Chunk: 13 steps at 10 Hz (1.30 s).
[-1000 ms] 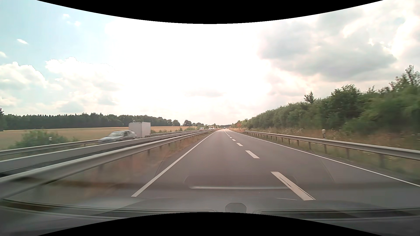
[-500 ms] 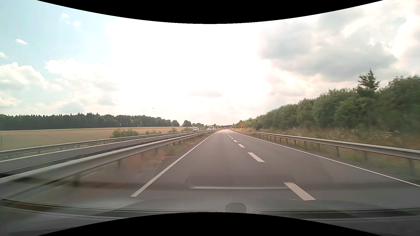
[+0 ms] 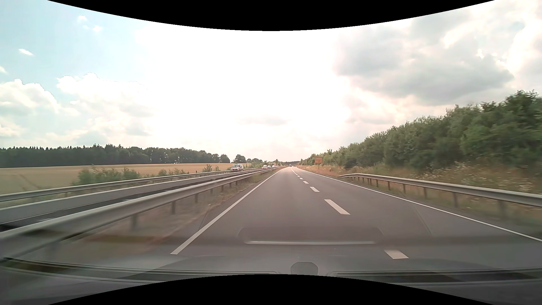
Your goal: Follow the waypoints while adhering to traffic rules and regulations
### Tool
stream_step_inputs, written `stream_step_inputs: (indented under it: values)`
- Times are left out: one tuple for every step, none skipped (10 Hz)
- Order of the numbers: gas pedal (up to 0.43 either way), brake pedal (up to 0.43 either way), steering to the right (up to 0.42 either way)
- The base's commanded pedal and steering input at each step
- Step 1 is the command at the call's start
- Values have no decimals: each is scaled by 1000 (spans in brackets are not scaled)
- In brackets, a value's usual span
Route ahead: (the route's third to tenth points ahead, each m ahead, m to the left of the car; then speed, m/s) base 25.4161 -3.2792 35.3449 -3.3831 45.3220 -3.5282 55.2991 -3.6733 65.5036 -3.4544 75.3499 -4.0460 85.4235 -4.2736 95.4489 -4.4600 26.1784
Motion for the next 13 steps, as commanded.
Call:
stream_step_inputs:
  values:
    - [248,0,1]
    - [248,0,1]
    - [248,0,1]
    - [248,0,1]
    - [260,0,1]
    - [268,0,1]
    - [268,0,1]
    - [268,0,1]
    - [268,0,1]
    - [268,0,1]
    - [268,0,1]
    - [268,0,1]
    - [268,0,1]
